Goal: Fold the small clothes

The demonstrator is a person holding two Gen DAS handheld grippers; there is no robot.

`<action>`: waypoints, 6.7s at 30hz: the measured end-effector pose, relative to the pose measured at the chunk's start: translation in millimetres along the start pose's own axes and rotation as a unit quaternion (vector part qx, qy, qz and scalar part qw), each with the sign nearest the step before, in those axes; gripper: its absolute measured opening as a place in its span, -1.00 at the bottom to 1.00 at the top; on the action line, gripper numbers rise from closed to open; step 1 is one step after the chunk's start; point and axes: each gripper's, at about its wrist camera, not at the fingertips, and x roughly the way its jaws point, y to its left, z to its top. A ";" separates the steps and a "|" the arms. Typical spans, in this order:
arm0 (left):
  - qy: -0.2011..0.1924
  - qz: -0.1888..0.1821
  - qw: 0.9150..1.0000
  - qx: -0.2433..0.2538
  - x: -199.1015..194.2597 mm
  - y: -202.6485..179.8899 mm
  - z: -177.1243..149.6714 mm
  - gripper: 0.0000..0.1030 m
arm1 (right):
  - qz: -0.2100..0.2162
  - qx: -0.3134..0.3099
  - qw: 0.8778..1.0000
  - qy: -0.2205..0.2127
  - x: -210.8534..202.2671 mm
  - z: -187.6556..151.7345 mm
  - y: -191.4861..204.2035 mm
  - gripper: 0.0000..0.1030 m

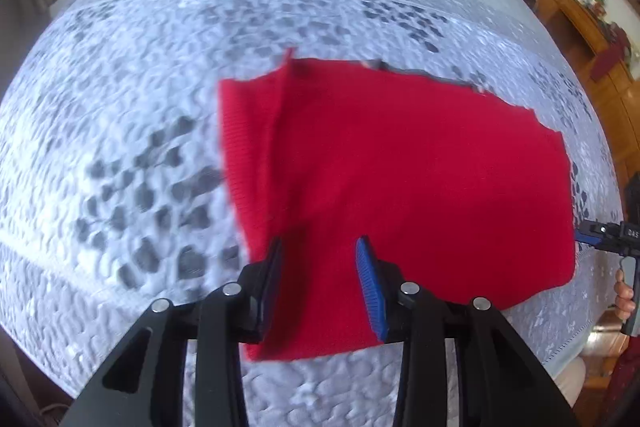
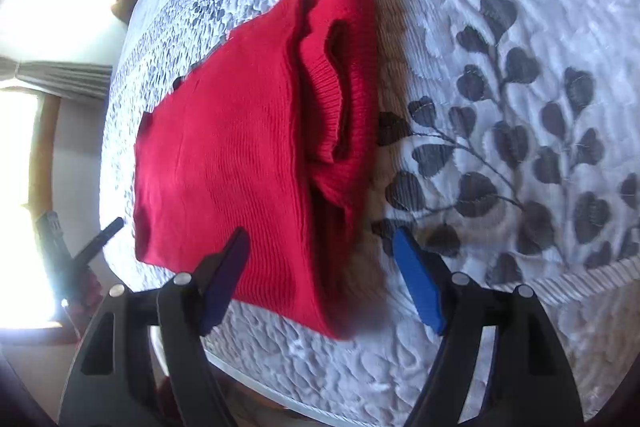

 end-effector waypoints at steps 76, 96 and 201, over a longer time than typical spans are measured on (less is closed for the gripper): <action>0.015 -0.137 0.990 -0.018 26.2 15.6 35.9 -0.17 | 0.003 -0.156 0.987 0.032 52.4 -9.3 201.7 -0.15; 0.004 0.076 0.974 0.211 92.4 -133.2 91.9 -0.83 | 0.039 -0.087 0.995 0.020 36.4 3.5 119.5 -0.09; 0.152 -0.304 0.937 -0.081 115.0 39.7 9.7 -0.33 | 0.030 -0.193 0.973 0.123 79.6 -66.3 173.6 -0.83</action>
